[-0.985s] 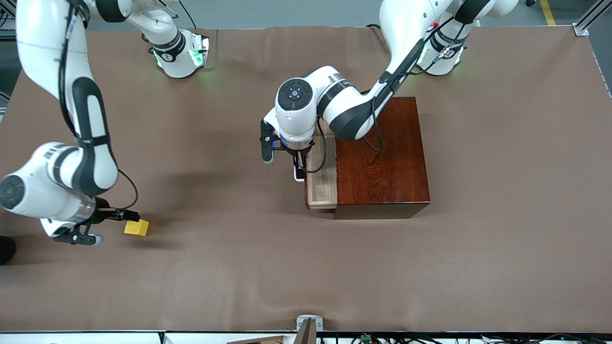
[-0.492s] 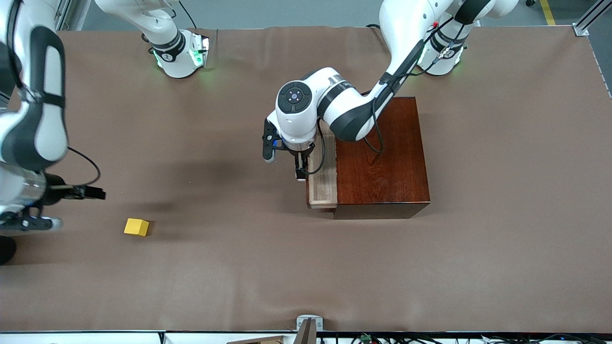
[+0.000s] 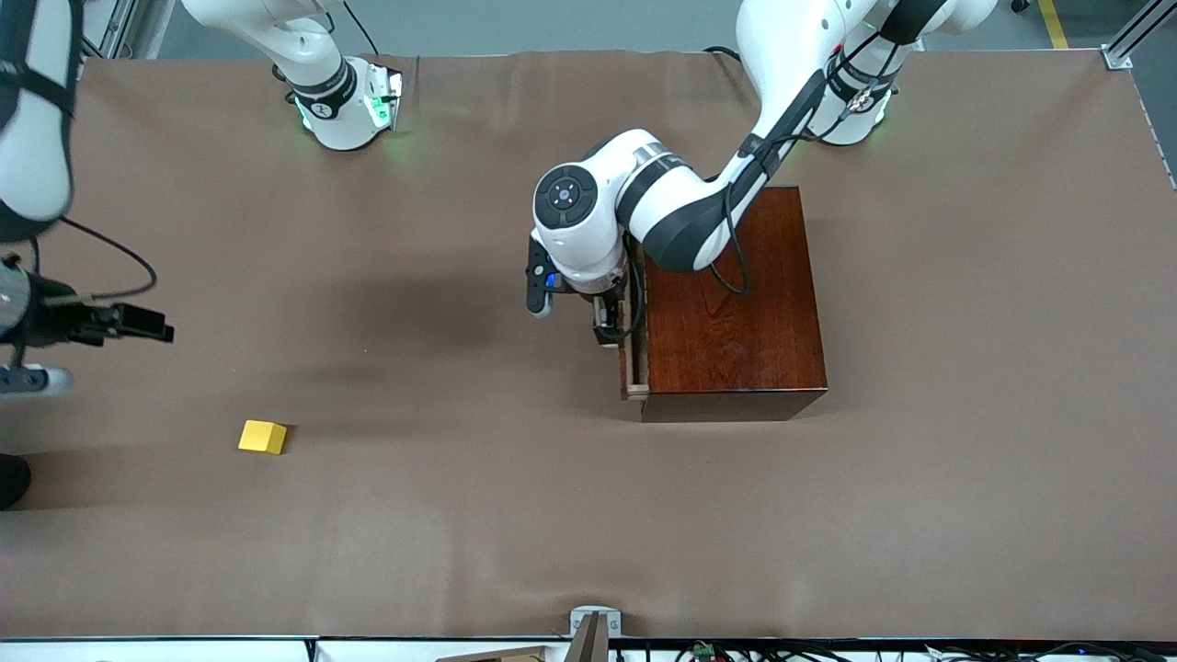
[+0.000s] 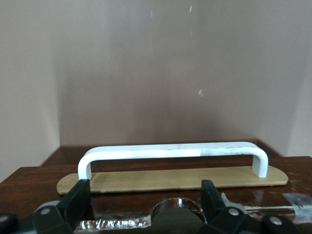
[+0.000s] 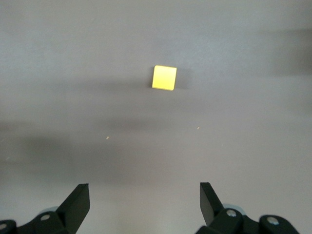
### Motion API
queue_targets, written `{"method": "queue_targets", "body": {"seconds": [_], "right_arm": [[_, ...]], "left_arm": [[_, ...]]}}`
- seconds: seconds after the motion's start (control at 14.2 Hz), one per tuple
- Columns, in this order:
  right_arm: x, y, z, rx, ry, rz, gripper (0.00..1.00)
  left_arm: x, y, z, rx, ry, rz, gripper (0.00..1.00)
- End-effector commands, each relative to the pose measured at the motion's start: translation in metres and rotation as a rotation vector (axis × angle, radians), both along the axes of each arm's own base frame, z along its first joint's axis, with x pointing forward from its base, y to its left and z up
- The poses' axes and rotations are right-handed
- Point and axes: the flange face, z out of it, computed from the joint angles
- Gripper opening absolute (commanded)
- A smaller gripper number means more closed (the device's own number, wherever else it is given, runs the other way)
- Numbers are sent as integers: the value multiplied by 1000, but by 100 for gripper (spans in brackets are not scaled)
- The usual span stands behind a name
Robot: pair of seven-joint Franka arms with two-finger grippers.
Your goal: Open drawer, take yellow block, close drawer
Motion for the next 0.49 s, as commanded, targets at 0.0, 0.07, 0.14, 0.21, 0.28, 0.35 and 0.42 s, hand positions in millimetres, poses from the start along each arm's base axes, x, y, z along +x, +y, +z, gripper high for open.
{"method": "queue_targets", "body": {"seconds": [0.0,0.07,0.14,0.21,0.28,0.35,0.42], "right_arm": [[-22,2,29,14,3,-18,100],[-30,8,43,17,-7,-37,100],[-40,16,57,-4,-11,-52,100],[-49,26,68,-25,-16,-53,100],[-58,35,79,-39,-22,-57,100],[-64,37,85,-42,-18,-62,100],[-67,35,90,-42,-15,-65,100]], "left_arm": [[2,19,4,88,1,-19,100],[2,21,4,99,10,-16,100],[3,23,3,103,12,-11,100],[3,23,3,104,11,-13,100],[2,24,3,120,13,-16,100],[2,28,0,145,21,-16,100],[2,30,0,163,19,-18,100]]}}
